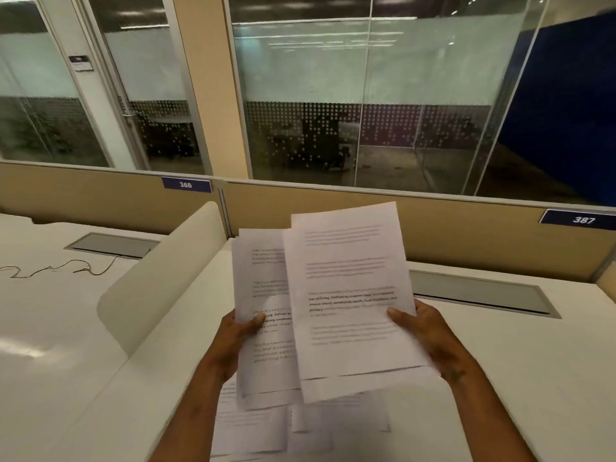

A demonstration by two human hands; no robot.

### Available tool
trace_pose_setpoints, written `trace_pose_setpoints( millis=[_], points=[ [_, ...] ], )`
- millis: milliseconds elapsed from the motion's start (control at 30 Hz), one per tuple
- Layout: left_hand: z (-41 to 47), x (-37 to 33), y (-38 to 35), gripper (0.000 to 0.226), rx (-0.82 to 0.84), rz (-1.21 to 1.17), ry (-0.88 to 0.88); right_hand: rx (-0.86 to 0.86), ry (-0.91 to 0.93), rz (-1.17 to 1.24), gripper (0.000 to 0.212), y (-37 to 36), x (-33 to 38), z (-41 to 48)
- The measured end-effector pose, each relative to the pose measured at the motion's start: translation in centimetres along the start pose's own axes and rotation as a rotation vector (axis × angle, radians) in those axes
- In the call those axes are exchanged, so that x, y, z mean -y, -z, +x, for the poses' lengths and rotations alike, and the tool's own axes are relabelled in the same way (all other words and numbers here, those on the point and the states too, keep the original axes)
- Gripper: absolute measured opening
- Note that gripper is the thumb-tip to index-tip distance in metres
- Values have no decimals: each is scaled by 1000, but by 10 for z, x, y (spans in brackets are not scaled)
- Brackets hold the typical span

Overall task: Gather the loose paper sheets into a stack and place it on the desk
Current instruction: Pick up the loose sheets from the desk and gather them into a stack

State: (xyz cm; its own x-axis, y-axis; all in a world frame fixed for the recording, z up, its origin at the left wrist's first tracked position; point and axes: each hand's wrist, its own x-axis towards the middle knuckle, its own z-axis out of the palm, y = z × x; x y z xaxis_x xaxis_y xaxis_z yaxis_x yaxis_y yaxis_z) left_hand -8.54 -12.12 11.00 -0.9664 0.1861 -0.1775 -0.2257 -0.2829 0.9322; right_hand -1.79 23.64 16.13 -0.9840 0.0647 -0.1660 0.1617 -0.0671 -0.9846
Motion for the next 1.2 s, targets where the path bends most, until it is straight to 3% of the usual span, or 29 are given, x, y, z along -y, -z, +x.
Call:
trace_pose_setpoints(
  millis=[300, 400, 500, 600, 733, 833, 900, 1000, 1100, 1200],
  points=[
    [-14, -13, -17, 69, -24, 92, -114, 38, 11, 25, 47, -68, -24, 21],
    [-19, -14, -16, 84, -40, 39, -94, 58, 28, 17, 36, -81, -30, 22],
    [-24, -10, -11, 71, -24, -20, -91, 98, 35, 27, 28, -95, -33, 24],
    [-28, -8, -6, 42, -100, 29, -124, 131, 48, -18, 30, -108, -34, 29],
    [-35, -7, 24, 39, -183, 81, -132, 126, 1, -25, 45, -100, -40, 37],
    [-47, -10, 62, 51, -237, 124, -130, -137, -82, -307, 32, -73, -70, 52],
    [-58, -11, 89, 43, -265, 122, -130, -299, -217, -587, 42, -55, -101, 57],
    [-68, -12, 126, 35, -317, 111, -119, -301, -421, -857, 64, -50, -142, 55],
    [-76, -16, 157, 31, -360, 116, -106, -331, -524, -1004, 71, -62, -164, 47],
    [-79, -21, 185, 31, -360, 127, -95, -386, -580, -919, 68, -75, -170, 52]
  ],
)
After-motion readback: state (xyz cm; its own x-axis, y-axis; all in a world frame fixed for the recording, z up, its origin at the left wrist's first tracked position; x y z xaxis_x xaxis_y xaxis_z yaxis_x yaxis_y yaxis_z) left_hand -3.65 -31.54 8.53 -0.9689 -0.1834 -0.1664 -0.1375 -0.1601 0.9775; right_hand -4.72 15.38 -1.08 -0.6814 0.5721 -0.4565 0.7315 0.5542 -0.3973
